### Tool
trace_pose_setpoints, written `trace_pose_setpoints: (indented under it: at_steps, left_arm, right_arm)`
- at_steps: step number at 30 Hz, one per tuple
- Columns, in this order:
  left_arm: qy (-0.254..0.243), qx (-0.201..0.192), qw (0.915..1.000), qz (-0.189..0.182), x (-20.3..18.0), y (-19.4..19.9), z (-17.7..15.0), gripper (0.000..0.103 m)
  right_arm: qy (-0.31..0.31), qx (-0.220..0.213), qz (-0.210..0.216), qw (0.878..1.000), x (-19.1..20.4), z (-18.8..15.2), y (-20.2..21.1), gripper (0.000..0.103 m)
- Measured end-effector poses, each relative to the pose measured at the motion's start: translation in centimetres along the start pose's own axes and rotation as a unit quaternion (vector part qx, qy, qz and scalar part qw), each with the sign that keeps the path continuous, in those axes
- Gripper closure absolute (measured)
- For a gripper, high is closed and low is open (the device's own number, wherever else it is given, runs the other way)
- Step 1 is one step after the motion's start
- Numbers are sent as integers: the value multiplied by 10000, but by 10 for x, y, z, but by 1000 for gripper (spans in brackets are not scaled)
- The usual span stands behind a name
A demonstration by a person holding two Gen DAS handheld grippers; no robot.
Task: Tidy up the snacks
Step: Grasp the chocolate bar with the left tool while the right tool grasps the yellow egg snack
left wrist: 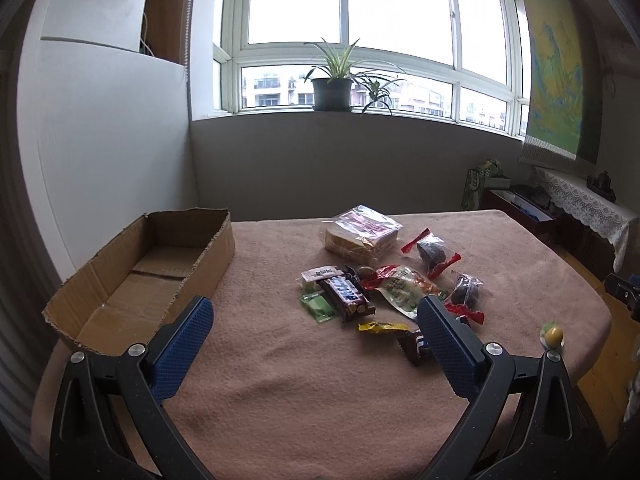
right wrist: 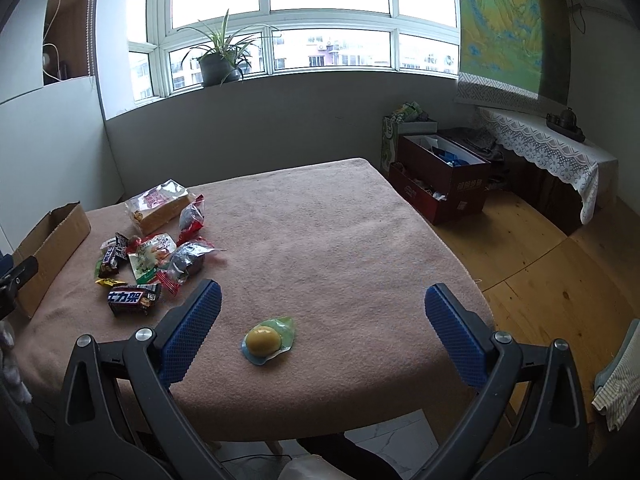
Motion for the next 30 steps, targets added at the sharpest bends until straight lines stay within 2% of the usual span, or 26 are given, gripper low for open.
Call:
trace_pose_setpoints:
  at_steps: [5,14,20,28,30]
  left_arm:
    - [-224,355,9987,-301,-22,-13,-13,5]
    - [-219,1056,9905,-851,-59,-41,-29,6]
    - [-371,1345,9869,-811,-82,-62,-34,6]
    - [-354,1576,9853,-561,-87,-81,-40,5]
    - [-375,1608,9852,-467,-90,-87,-41,5]
  right_arm:
    - [126,238,182,9995,9,-15,-15,0]
    - [288,475,300,9980,21,-29,-41,0]
    - [393,569,341,9970,26,-33,-54,0]
    - [668,609,231,9956,31,-35,-67,1]
    - [727,626,200,9952,33,-35,-69,4]
Point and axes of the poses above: each gripper's, at about its wrist camera, not at the fingertips, and y roughly against the way its jaws point, x to its left, z to its top, the point moved 4 cm from there along -y, roughly the way its jaws point, and after that the axes turned 5 degrees about y, right-handed, at the moved point
